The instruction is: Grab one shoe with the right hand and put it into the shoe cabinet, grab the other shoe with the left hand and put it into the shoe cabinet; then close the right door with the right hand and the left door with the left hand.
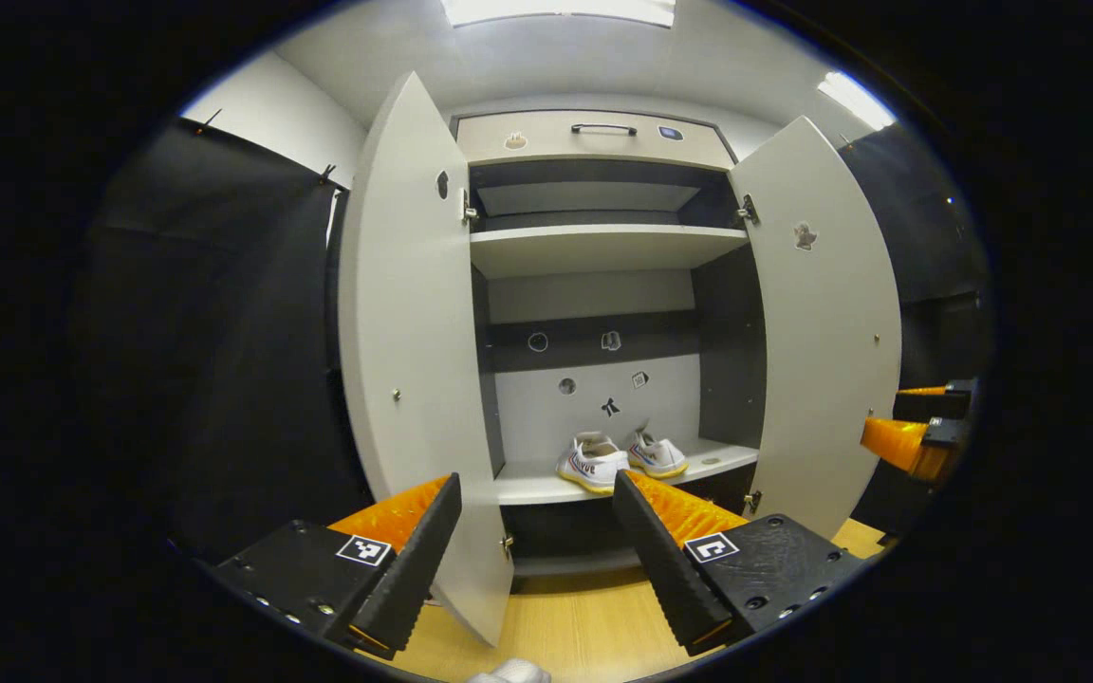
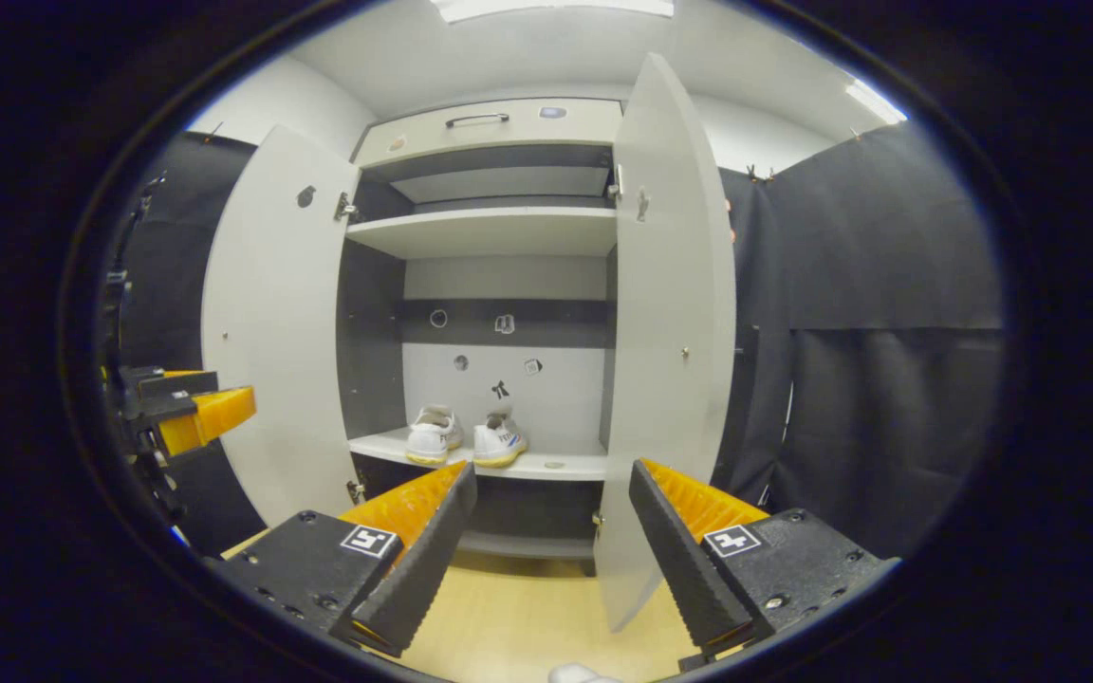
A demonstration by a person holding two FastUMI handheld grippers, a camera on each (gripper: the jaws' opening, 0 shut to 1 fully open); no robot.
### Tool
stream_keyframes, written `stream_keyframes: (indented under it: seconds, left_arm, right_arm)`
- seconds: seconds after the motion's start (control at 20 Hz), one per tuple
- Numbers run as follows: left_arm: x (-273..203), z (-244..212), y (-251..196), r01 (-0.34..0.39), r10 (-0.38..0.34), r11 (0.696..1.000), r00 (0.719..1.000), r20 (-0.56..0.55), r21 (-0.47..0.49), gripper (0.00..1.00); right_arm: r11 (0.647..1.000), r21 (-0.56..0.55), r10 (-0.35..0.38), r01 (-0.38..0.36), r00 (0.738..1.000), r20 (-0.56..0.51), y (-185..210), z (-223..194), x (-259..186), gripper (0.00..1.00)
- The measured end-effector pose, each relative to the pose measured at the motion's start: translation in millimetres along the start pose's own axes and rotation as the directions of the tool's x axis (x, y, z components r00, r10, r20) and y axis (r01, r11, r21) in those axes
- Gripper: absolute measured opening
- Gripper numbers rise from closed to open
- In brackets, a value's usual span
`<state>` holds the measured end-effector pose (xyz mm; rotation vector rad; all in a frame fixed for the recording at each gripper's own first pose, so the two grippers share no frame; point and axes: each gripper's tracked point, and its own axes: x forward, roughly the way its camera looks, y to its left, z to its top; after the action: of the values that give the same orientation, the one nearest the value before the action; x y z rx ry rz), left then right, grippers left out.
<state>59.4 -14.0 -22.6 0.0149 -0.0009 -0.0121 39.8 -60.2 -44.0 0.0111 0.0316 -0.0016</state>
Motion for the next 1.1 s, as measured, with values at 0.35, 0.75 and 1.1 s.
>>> stream_keyframes:
  seconds: [0.35, 0.75, 1.1]
  left_arm:
    - [-18.1, -1.6, -7.5, 0.003, -0.003, 1.0, 1.0, 0.0, 0.004, 0.96]
    - [-17.1, 0.1, -43.4, 0.008, -0.008, 1.0, 1.0, 0.0, 0.0, 0.96]
    - [-22.5, 2.3, -53.9, -0.036, 0.036, 0.999, 0.999, -0.003, -0.021, 0.96]
  right_arm:
    - [0.998, -0.022, -0.065, 0.065, 0.998, 0.008, -46.1, 8.4, -15.6, 1.0]
    - [0.957, 0.053, -0.285, 0.284, 0.959, 0.012, -191.8, 26.7, 10.3, 0.96]
    - [0.984, 0.009, -0.18, 0.18, 0.984, -0.013, -189.2, 31.8, 42.6, 0.96]
